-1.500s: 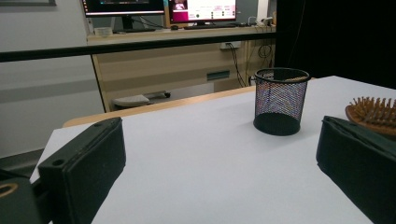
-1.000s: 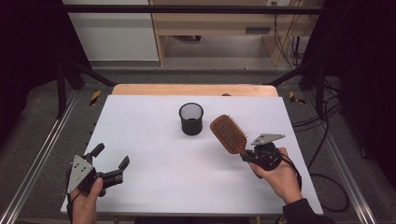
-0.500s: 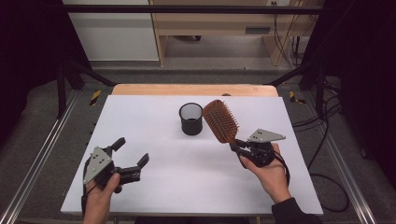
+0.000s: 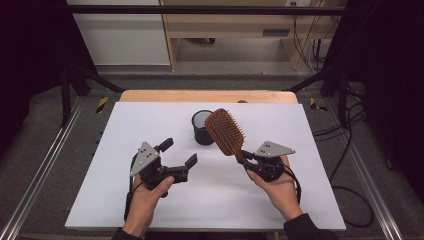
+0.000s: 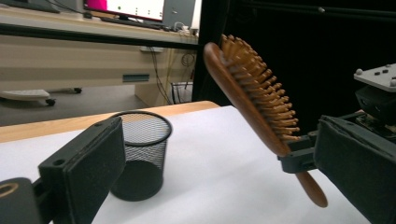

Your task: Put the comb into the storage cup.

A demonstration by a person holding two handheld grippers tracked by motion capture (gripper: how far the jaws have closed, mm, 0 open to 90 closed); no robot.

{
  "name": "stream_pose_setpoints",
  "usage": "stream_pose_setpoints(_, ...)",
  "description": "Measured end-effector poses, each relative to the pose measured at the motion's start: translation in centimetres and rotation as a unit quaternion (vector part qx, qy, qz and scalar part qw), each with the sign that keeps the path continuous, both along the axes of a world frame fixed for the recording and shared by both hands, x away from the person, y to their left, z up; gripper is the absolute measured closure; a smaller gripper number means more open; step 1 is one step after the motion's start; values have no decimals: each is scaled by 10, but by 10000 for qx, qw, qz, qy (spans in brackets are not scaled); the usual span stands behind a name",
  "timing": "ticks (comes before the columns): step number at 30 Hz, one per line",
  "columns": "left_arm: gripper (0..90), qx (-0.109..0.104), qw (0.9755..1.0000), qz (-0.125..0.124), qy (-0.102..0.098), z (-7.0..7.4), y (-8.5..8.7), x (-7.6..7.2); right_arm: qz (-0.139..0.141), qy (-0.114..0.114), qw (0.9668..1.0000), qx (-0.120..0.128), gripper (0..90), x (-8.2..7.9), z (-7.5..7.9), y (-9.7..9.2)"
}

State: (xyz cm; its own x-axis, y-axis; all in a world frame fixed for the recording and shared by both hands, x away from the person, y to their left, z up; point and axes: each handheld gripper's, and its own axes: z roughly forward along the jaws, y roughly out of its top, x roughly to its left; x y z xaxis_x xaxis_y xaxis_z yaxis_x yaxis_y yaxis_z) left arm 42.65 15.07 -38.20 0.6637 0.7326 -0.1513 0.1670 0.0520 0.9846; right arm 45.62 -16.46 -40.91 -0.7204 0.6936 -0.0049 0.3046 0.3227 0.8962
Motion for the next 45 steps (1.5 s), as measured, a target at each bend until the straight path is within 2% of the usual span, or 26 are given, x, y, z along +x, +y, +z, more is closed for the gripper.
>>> stream_pose_setpoints(5, 24, -14, 9999, -139, -4, 7, -12, 2, 62, -31, 9999, 149, 733, -4, 1, 5)
stream_pose_setpoints(12, 22, 111, 9994, -316, -38, 15, -24, 1, 132, -154, 9995, 228, 733, -8, 3, 14)
stream_pose_setpoints(18, 24, 20, 9995, -316, 20, 24, -25, 6, 173, -254, 9991, 278, 733, -11, 5, 17)
stream_pose_setpoints(20, 24, 78, 9994, -336, 2, 26, -28, 5, 185, -255, 9991, 279, 733, -11, 5, 19)
stream_pose_setpoints(25, 23, 100, 9996, -264, 44, 26, -33, 6, 222, -301, 9990, 258, 733, -13, 5, 21)
stream_pose_setpoints(28, 23, 9, 9995, -301, 89, 27, -34, 7, 235, -328, 9987, 295, 733, -14, 6, 21)
stream_pose_setpoints(36, 23, -12, 9994, -345, 79, 34, -37, 10, 263, -375, 9984, 339, 733, -16, 7, 21)
stream_pose_setpoints(45, 24, -76, 9993, -319, 158, 33, -38, 15, 296, -391, 9982, 336, 733, -18, 5, 23)
